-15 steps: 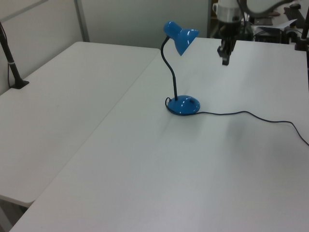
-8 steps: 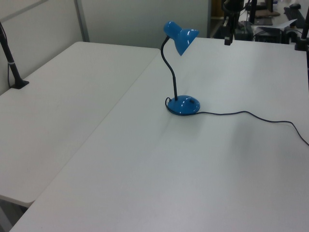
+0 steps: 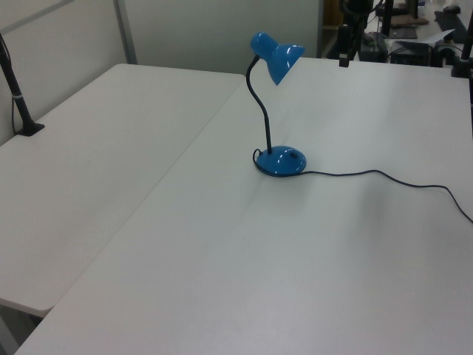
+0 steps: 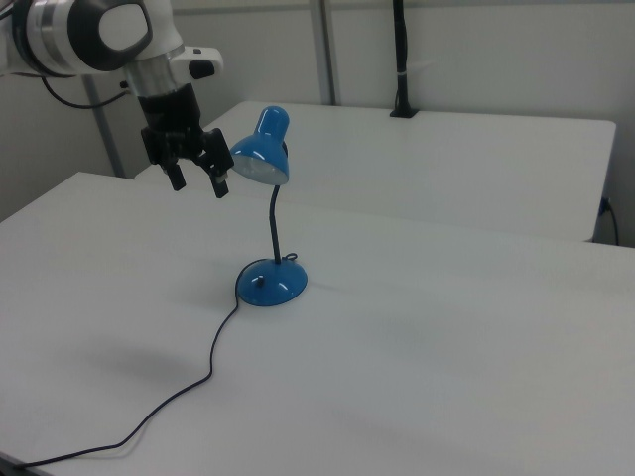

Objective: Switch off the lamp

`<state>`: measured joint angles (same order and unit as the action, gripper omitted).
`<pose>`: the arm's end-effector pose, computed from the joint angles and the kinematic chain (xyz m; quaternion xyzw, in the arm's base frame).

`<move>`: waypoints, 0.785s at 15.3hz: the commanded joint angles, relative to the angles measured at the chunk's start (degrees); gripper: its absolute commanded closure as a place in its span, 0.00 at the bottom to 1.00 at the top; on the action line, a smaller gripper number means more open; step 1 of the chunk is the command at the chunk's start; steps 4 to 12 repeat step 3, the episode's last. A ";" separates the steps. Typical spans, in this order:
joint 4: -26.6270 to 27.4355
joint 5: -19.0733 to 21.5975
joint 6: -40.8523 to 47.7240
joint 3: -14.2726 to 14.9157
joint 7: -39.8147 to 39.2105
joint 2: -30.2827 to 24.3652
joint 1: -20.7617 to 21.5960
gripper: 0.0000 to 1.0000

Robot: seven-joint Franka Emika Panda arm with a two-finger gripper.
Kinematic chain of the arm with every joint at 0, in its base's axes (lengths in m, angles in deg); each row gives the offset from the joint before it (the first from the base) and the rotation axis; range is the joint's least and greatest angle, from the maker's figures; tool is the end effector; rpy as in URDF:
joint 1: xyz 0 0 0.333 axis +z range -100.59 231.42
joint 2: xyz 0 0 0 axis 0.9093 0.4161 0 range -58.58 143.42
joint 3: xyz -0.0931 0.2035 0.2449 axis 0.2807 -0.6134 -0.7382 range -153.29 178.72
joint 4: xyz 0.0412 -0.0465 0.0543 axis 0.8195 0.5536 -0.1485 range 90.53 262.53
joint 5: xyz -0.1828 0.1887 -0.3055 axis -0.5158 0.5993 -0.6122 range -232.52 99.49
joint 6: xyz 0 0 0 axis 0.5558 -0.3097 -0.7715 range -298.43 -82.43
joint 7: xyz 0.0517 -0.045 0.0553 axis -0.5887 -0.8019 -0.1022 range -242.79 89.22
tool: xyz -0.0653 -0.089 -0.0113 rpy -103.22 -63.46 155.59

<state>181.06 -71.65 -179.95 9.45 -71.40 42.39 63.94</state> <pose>0.5740 0.0090 0.6087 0.9985 -0.0270 0.0204 0.0434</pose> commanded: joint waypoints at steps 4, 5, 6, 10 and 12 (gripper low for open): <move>-1.19 -0.23 1.95 0.28 -0.99 0.12 -0.02 0.00; -1.19 -0.23 1.95 0.28 -0.99 0.12 -0.02 0.00; -1.19 -0.23 1.95 0.28 -0.99 0.12 -0.02 0.00; -1.19 -0.23 1.95 0.28 -0.99 0.12 -0.02 0.00; -1.19 -0.23 1.95 0.28 -0.99 0.12 -0.02 0.00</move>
